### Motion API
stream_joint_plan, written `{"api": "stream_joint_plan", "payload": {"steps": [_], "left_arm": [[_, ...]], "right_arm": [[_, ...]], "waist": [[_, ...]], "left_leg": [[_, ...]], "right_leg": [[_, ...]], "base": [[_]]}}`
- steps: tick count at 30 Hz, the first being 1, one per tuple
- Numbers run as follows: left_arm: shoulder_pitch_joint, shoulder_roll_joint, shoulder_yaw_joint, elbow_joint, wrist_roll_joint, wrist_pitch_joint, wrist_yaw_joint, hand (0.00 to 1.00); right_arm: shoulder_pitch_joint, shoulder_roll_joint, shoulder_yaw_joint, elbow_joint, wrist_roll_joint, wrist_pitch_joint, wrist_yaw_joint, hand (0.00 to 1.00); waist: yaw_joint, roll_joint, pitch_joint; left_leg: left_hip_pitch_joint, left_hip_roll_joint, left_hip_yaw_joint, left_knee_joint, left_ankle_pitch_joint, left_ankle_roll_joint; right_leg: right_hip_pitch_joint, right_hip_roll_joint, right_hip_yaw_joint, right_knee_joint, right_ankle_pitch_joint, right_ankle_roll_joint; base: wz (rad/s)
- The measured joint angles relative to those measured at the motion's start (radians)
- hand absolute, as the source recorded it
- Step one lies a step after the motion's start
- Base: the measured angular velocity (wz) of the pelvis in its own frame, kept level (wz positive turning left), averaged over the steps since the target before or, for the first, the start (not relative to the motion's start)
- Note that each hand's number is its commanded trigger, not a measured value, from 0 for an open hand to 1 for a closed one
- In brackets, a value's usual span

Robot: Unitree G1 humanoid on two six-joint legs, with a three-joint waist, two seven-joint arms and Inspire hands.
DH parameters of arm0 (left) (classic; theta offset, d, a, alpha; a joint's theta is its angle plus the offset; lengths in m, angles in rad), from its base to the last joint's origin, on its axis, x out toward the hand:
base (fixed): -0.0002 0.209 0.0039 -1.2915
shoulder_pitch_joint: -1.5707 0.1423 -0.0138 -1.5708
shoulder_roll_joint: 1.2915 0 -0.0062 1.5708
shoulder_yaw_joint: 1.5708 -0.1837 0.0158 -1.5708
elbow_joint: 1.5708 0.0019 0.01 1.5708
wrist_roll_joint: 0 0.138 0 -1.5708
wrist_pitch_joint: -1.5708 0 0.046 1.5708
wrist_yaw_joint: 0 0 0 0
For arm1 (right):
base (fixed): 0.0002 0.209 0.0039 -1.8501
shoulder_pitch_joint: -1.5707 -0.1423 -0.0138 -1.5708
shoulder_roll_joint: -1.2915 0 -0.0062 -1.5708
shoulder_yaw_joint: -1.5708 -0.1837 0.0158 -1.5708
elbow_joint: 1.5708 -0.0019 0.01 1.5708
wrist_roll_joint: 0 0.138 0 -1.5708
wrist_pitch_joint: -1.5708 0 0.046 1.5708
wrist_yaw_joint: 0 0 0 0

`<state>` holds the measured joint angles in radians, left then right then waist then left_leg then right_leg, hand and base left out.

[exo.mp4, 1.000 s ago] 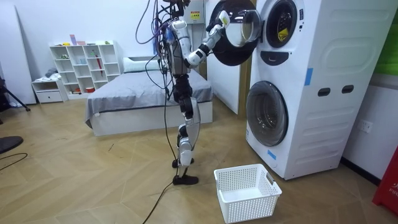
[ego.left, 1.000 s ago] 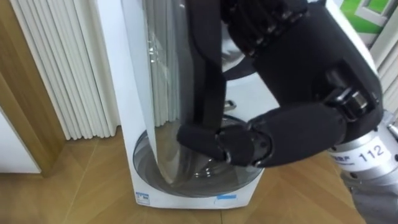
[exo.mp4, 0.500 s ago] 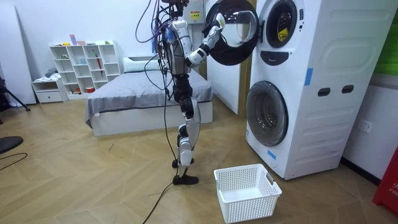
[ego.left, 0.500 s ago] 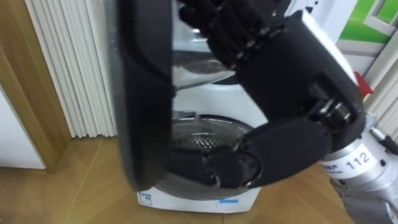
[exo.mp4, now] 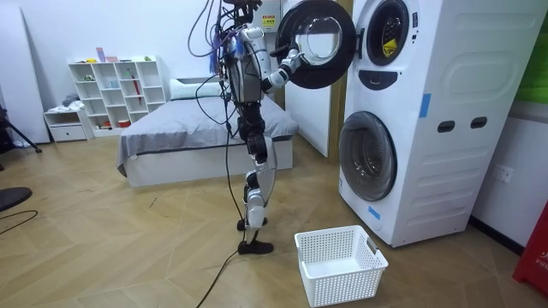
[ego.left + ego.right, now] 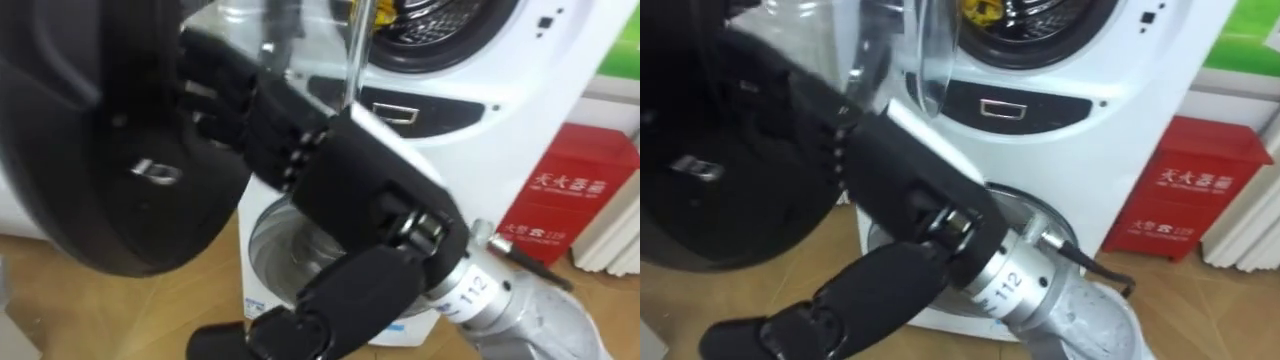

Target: Pick clothes from washing machine

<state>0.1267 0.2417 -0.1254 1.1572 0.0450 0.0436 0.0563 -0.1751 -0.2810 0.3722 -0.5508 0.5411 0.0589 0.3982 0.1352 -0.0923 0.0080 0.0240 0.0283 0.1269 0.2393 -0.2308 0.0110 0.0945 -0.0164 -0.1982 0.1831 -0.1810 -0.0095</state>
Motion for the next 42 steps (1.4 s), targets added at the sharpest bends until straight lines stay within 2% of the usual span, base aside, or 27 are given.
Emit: {"api": "stream_joint_plan", "payload": {"steps": [5, 12, 16, 22, 24, 28, 32, 34, 36, 38, 40, 42], "left_arm": [[-0.004, 0.0, -0.019, 0.005, -0.013, 0.0, 0.001, 0.0], [-0.022, -0.01, -0.015, 0.005, -0.015, 0.003, 0.001, 0.0], [-0.027, -0.016, -0.017, 0.003, -0.054, 0.002, 0.021, 0.0], [-0.028, -0.017, -0.013, -0.005, -0.053, 0.003, 0.024, 0.0], [-0.028, -0.017, -0.013, -0.02, -0.053, 0.008, 0.024, 0.0], [-0.021, -0.016, -0.012, -0.021, -0.053, 0.018, 0.024, 0.0], [0.004, -0.016, -0.003, -0.047, -0.054, 0.021, 0.024, 0.0], [0.008, -0.016, 0.006, -0.047, -0.053, 0.021, 0.022, 0.0], [0.018, -0.018, 0.008, -0.047, -0.053, 0.02, 0.021, 0.0], [0.025, -0.02, 0.009, -0.046, -0.053, 0.02, 0.021, 0.0], [0.028, -0.021, 0.009, -0.046, -0.054, 0.02, 0.021, 0.0], [0.039, -0.021, 0.013, -0.047, -0.053, 0.02, 0.022, 0.0]], "right_arm": [[0.0, 0.002, 0.023, 0.059, -0.007, 0.001, 0.005, 0.0], [-0.005, 0.018, 0.045, 0.109, -0.123, 0.007, 0.021, 0.0], [-0.011, 0.018, 0.064, 0.158, -0.182, 0.008, 0.006, 0.0], [-0.011, 0.007, 0.075, 0.224, -0.198, 0.01, -0.027, 0.0], [-0.011, 0.004, 0.075, 0.239, -0.198, 0.03, -0.045, 0.0], [0.014, -0.003, 0.074, 0.279, -0.205, 0.046, -0.056, 0.0], [0.077, -0.008, 0.059, 0.337, -0.236, 0.047, -0.058, 0.0], [0.112, -0.025, 0.03, 0.343, -0.267, 0.051, -0.059, 0.0], [0.143, -0.038, -0.007, 0.347, -0.282, 0.048, -0.06, 0.0], [0.166, -0.042, -0.051, 0.366, -0.305, 0.043, -0.072, 0.0], [0.168, -0.042, -0.095, 0.369, -0.311, 0.043, -0.093, 0.0], [0.169, -0.039, -0.142, 0.375, -0.31, 0.043, -0.131, 0.0]], "waist": [[0.008, 0.001, 0.0009], [0.01, 0.007, 0.0048], [0.014, 0.009, 0.0059], [0.023, 0.01, 0.0067], [0.025, 0.01, 0.0067], [0.021, 0.011, 0.0072], [-0.003, 0.016, 0.0066], [-0.015, 0.022, 0.0075], [-0.027, 0.032, 0.0034], [-0.046, 0.04, -0.005], [-0.057, 0.048, -0.0028], [-0.076, 0.052, -0.0041]], "left_leg": [[-0.001, -0.003, -0.016, 0.003, 0.0, 0.0], [-0.028, -0.005, -0.028, 0.001, 0.0, 0.0], [-0.027, -0.005, -0.029, 0.002, 0.002, -0.001], [-0.016, -0.006, -0.026, -0.004, 0.002, -0.001], [-0.017, -0.006, -0.026, -0.005, 0.002, -0.001], [-0.012, -0.007, -0.035, -0.006, 0.002, -0.001], [-0.002, -0.01, -0.048, -0.006, 0.002, -0.001], [-0.005, -0.01, -0.048, -0.005, 0.002, 0.0], [-0.007, -0.01, -0.048, -0.003, 0.002, 0.0], [-0.011, -0.011, -0.048, -0.003, 0.002, 0.0], [-0.01, -0.011, -0.045, -0.002, 0.003, 0.001], [0.002, -0.011, -0.043, -0.005, 0.006, 0.0]], "right_leg": [[0.002, -0.001, 0.001, 0.0, 0.0, 0.0], [-0.008, -0.001, -0.001, -0.014, 0.0, 0.0], [-0.011, 0.001, 0.0, -0.015, 0.0, 0.0], [-0.008, -0.001, 0.003, -0.016, 0.0, 0.0], [-0.01, -0.001, 0.003, -0.016, 0.0, 0.0], [-0.002, -0.001, 0.0, -0.016, 0.0, 0.0], [0.011, -0.001, 0.003, -0.017, 0.0, 0.0], [0.01, -0.001, 0.002, -0.016, 0.0, 0.0], [0.011, -0.002, 0.003, -0.015, 0.0, 0.0], [0.011, -0.002, 0.002, -0.015, 0.0, 0.0], [0.01, -0.003, 0.004, -0.016, 0.0, 0.0], [0.014, -0.002, 0.006, -0.015, 0.0, 0.0]], "base": [[0.08], [0.05], [0.01], [0.0], [0.0], [0.04], [0.12], [0.0], [0.0], [0.0], [-0.06], [-0.05]]}}
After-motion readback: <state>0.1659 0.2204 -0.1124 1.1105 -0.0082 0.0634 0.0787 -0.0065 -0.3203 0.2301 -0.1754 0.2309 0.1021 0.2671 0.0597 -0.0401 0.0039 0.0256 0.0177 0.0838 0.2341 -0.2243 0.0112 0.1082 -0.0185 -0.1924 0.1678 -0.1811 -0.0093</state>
